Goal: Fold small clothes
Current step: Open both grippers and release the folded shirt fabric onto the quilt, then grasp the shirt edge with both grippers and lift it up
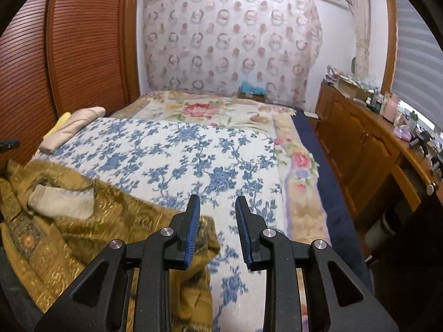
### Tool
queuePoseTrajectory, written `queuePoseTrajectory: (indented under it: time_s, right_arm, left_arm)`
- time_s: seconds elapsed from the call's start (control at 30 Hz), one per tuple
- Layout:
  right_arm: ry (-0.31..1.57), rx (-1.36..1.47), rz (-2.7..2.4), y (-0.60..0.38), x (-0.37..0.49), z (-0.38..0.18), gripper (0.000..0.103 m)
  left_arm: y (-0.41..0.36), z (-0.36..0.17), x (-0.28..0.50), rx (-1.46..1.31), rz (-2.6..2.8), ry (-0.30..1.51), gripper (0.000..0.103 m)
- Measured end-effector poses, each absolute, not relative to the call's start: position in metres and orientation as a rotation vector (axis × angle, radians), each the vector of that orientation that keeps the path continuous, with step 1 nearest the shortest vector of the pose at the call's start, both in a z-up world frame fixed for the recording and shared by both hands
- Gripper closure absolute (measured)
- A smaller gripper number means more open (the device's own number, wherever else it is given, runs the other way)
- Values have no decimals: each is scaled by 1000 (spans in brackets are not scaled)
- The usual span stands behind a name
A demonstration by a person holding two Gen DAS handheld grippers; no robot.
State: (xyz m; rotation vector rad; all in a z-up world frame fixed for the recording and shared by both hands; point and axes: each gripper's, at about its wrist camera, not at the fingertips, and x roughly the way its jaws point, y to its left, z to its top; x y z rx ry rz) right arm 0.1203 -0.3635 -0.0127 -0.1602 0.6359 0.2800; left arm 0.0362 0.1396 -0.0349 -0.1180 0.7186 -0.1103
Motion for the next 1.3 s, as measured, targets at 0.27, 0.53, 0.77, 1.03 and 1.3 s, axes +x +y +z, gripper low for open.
queuePoseTrajectory:
  time_s: [0.27, 0.53, 0.77, 1.03, 1.3]
  right_arm:
    - [679, -157, 311, -354, 145, -35, 78]
    - [737, -147, 330, -353, 151, -57, 77]
    - [783, -134, 339, -352, 152, -70, 58]
    - [859, -111, 364, -349, 160, -86, 50]
    - [892, -134, 401, -343, 164, -90, 49]
  left_arm:
    - [125, -72, 57, -100, -156, 848, 58]
    - [123, -89, 54, -100, -152, 898, 58]
    - [122, -91, 52, -93, -148, 888, 58]
    - [119, -91, 53, -71, -156, 887, 58]
    - [117, -88, 65, -21, -218, 949, 62]
